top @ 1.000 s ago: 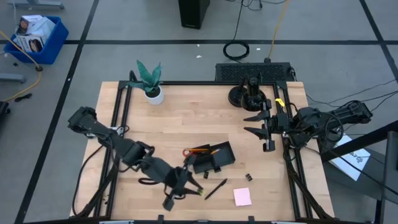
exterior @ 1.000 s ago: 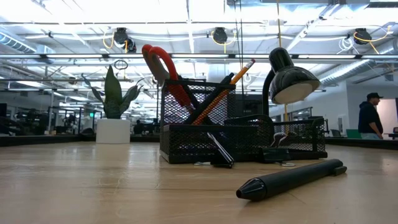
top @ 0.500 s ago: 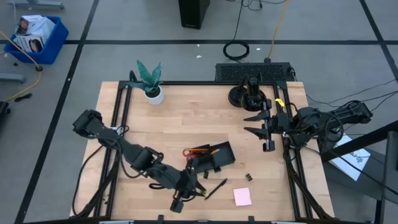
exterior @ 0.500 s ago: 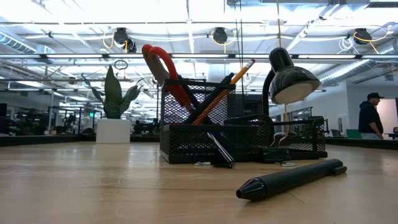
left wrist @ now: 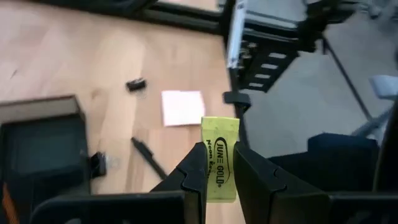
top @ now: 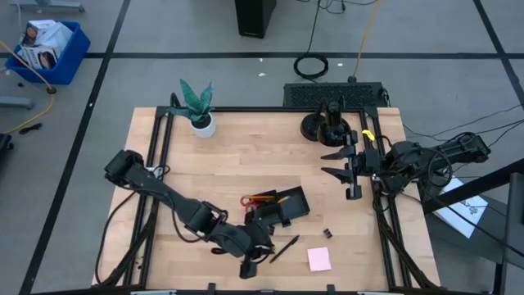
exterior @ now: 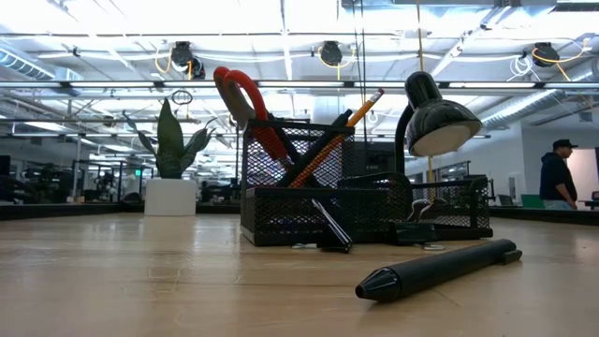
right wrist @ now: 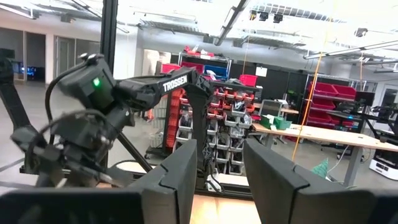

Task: Pick and place office supplies into organizer
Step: Put the green eraser into the black desk organizer

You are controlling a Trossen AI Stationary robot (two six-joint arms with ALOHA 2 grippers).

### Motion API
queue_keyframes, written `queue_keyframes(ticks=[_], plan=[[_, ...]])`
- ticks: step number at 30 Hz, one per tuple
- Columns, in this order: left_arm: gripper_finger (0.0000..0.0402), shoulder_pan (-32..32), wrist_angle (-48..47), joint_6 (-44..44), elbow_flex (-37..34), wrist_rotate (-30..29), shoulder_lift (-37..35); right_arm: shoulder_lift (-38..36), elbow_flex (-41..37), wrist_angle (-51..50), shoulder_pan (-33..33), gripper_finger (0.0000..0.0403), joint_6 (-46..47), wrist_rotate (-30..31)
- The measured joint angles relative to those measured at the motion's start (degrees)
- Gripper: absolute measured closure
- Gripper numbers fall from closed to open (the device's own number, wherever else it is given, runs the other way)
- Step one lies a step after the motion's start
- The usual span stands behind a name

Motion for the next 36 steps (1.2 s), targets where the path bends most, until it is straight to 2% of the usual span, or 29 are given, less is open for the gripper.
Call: queue_keyframes(ticks=[9, 20, 27, 31, 36], plan=[[0.0339, 0.86, -5.77, -10.08, 0.00, -3.98, 4.41, 0.02, 0.00, -0.04, 0.02, 0.0280, 0.00, -0.02], [0.0339, 2.95, -8.87, -14.08, 0.00, -5.64, 9.35, 0.02, 0.00, -0.45, 0.02, 0.0280, 0.32, -0.07], [0.0339, 4.90, -13.40, -13.68, 0.00, -6.30, 10.63, 0.00, 0.00, -0.68, 0.00, 0.0280, 0.41, -0.09], [0.0339, 5.59, -15.29, -12.70, 0.00, -8.93, 10.63, 0.01, 0.00, -0.89, 0.01, 0.0280, 0.42, -0.09], [0.0339, 5.60, -15.07, -12.53, 0.00, -9.04, 10.58, 0.02, 0.00, -0.90, 0.02, 0.0280, 0.35, -0.09]])
